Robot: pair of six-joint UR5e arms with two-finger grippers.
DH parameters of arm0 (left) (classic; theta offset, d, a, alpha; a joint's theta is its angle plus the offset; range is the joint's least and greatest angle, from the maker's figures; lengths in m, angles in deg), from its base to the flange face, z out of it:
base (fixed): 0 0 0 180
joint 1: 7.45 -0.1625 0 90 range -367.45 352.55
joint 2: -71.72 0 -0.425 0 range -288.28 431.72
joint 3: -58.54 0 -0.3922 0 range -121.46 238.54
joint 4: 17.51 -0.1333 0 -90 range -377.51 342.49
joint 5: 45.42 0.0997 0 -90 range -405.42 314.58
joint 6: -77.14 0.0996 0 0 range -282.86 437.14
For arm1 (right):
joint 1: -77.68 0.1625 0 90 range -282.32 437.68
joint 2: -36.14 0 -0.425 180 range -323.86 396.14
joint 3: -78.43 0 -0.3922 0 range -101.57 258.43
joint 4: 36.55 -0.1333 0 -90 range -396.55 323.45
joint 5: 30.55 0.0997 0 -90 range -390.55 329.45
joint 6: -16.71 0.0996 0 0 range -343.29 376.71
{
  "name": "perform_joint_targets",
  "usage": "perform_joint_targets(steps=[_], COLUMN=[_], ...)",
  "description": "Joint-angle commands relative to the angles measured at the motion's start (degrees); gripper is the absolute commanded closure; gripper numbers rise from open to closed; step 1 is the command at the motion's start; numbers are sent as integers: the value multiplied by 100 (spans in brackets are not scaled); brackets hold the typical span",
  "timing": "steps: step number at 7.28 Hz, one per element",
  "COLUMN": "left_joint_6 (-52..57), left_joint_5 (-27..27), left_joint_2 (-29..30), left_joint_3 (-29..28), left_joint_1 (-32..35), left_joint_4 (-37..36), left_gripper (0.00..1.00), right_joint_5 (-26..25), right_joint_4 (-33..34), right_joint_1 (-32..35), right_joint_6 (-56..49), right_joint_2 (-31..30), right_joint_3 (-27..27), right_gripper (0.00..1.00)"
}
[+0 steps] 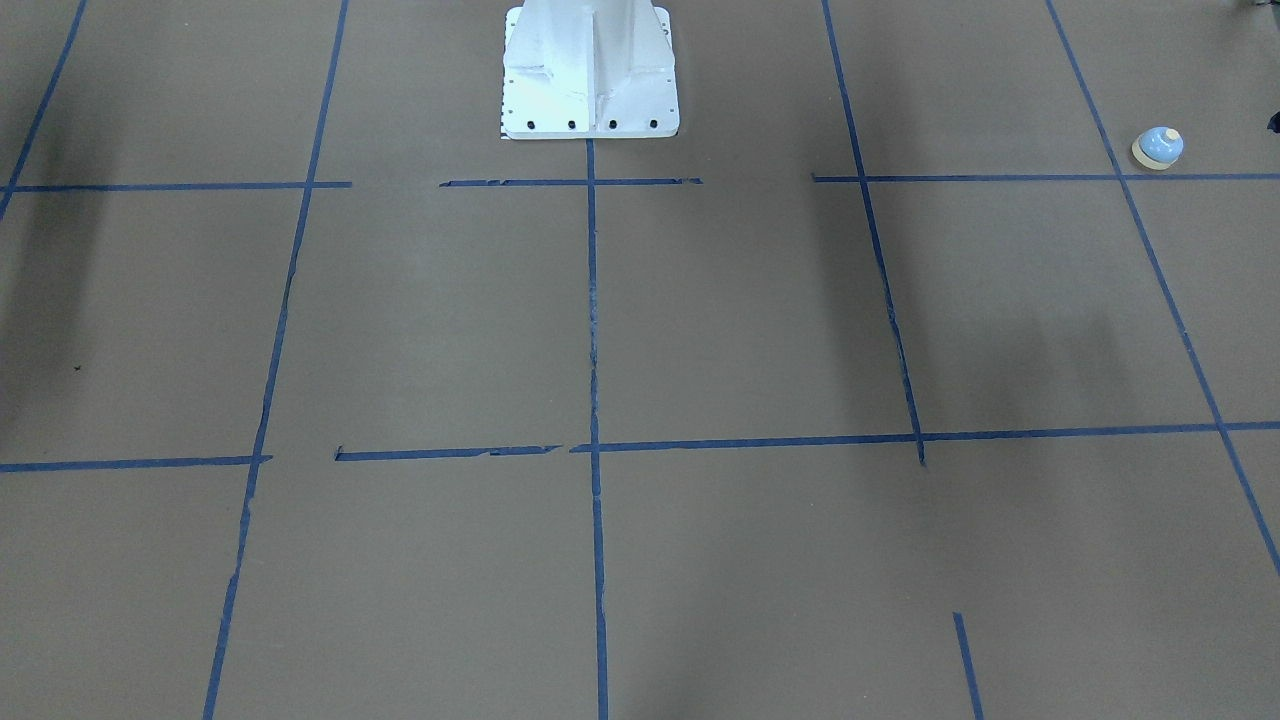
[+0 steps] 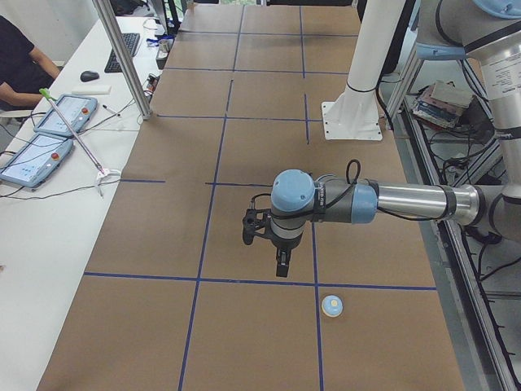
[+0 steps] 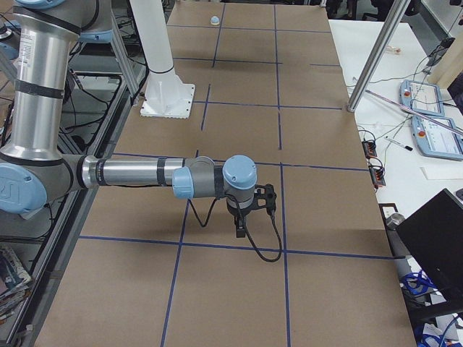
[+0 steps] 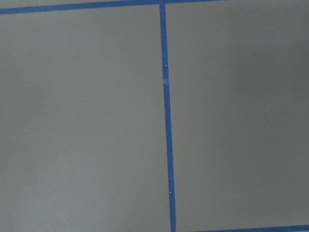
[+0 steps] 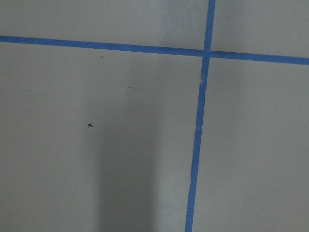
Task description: Place and press bell with both arms
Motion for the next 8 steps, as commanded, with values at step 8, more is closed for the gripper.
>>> perform_joint_targets(steps=[8], left_joint_6=[-79], left_joint_5=[21], left_joint_2=[298], left_joint_3=[-114], left_joint_1=[-43], left_joint_4=[23], left_gripper=[0], right_joint_5=[-2], right_joint_4=[13], right_joint_1=[17], right_joint_6=[29], right_joint_2=[-372], right_joint_3=[-478], right_gripper=[0])
